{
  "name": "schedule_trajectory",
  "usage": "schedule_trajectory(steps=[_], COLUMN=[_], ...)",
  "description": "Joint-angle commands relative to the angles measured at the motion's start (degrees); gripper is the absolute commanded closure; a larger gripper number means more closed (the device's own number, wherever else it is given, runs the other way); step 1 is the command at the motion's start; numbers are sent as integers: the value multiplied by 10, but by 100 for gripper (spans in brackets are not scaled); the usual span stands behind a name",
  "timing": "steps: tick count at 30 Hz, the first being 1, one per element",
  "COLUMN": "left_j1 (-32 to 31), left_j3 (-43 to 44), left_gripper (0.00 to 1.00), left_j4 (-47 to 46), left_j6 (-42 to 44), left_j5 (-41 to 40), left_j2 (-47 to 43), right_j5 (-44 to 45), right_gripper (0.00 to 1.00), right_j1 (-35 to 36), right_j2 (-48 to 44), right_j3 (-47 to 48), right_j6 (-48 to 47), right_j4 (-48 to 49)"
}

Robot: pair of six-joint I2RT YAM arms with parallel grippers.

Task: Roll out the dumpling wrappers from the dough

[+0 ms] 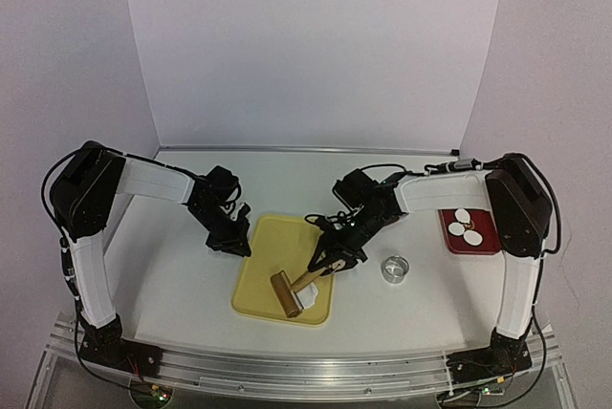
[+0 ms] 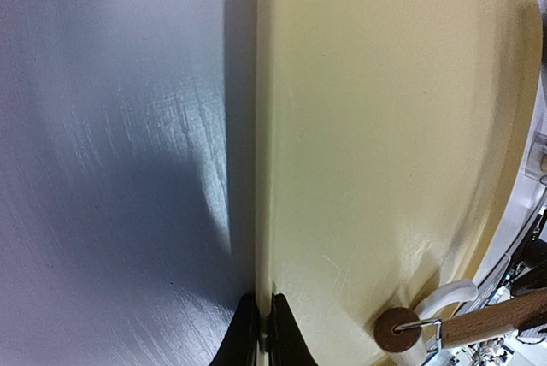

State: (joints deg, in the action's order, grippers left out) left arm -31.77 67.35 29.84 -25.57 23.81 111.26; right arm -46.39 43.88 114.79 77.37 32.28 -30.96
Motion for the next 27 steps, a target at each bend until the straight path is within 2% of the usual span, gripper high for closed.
schedule_trajectory(steps=[1,5,9,15,19,22,24,27], left_j1=[14,14,18,30,30,30,30,30], left_j3=[-8,-3,14,42,47,48,50,48], left_gripper=[100,100,100,100,100,95,89,75], left_j4=[2,4,10,17,19,21,24,29], left_j6=[5,6,20,31,28,25,24,23], left_j5=[-74,-75,-85,-89,-81,-72,-60,-49], left_j2=[13,13,23,34,29,20,10,-13], right_j5=[301,231,143,87,109,117,109,109], right_gripper=[100,100,100,100,100,100,100,100], right_j1=[-33,-33,-30,-30,-30,-29,-30,-30], right_j2=[47,31,0,-46,-78,-92,-109,-136], right_j3=[-68,-32,51,133,106,63,30,-9], right_j6=[-39,-64,-82,-33,10,38,66,109], right_j4=[-173,-161,-155,-149,-145,-118,-74,-3])
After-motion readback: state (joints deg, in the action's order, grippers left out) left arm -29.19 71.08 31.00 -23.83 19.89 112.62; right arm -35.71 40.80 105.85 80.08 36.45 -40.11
